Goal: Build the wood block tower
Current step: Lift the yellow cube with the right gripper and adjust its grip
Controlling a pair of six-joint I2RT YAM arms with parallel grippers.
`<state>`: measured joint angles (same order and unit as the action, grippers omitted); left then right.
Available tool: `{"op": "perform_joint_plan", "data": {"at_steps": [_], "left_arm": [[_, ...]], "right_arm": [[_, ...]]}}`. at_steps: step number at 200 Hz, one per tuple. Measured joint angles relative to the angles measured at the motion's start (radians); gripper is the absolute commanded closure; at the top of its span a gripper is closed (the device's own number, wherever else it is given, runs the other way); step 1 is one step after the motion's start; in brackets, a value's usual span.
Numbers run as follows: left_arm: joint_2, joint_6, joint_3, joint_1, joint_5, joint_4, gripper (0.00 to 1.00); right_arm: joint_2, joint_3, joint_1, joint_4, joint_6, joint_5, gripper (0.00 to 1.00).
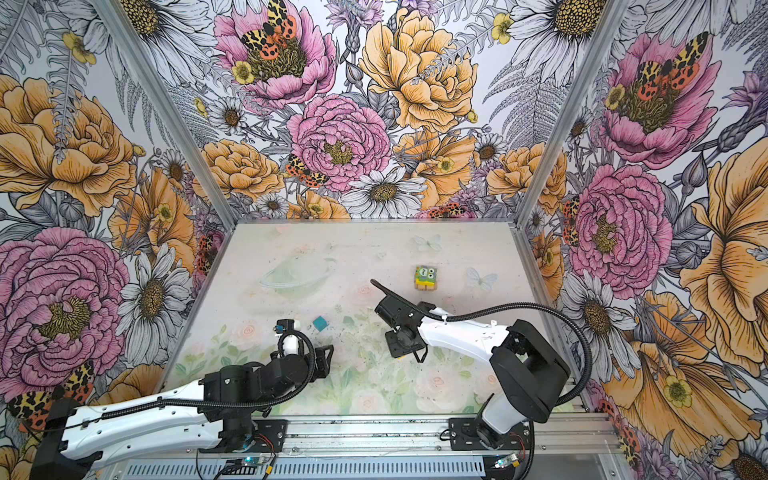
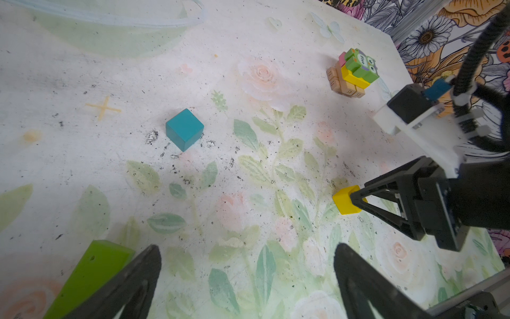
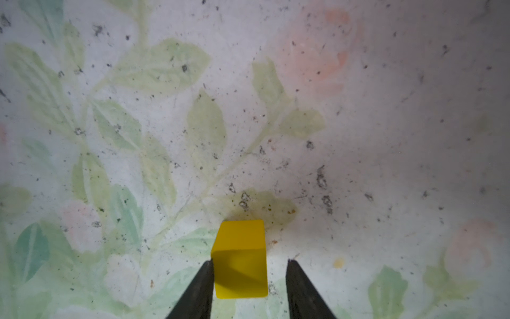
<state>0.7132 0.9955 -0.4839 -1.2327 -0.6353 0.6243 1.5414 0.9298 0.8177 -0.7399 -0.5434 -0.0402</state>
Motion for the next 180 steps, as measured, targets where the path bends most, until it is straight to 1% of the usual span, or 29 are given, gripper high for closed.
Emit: {"op": "perform_joint_plan", "data": {"at_steps": [80,116,141,157,180], "left_arm": [[0.0,0.0,0.0,0.0,0.0,0.0,0.01],[0.0,0.0,0.001,0.0,0.0,0.0,0.01],[-0.001,0.001,0.001,0.0,0.0,0.0,0.01],[-0.008,0.001,0.003,0.0,0.0,0.0,0.01],[-0.02,0.001,0.007,0.0,0.0,0.0,0.01]], "right_arm": [[0.013,-0.011,0.008,0.019,-0.016,0.011,0.58],[0.019,-0.011,0.008,0.02,-0.016,0.011,0.63],[0.035,-0.011,0.008,0.02,-0.016,0.011,0.63],[0.044,-0.011,0.008,0.02,-0.017,0.011,0.66],[0.045,-0.011,0.008,0.022,-0.017,0.01,0.66]]}}
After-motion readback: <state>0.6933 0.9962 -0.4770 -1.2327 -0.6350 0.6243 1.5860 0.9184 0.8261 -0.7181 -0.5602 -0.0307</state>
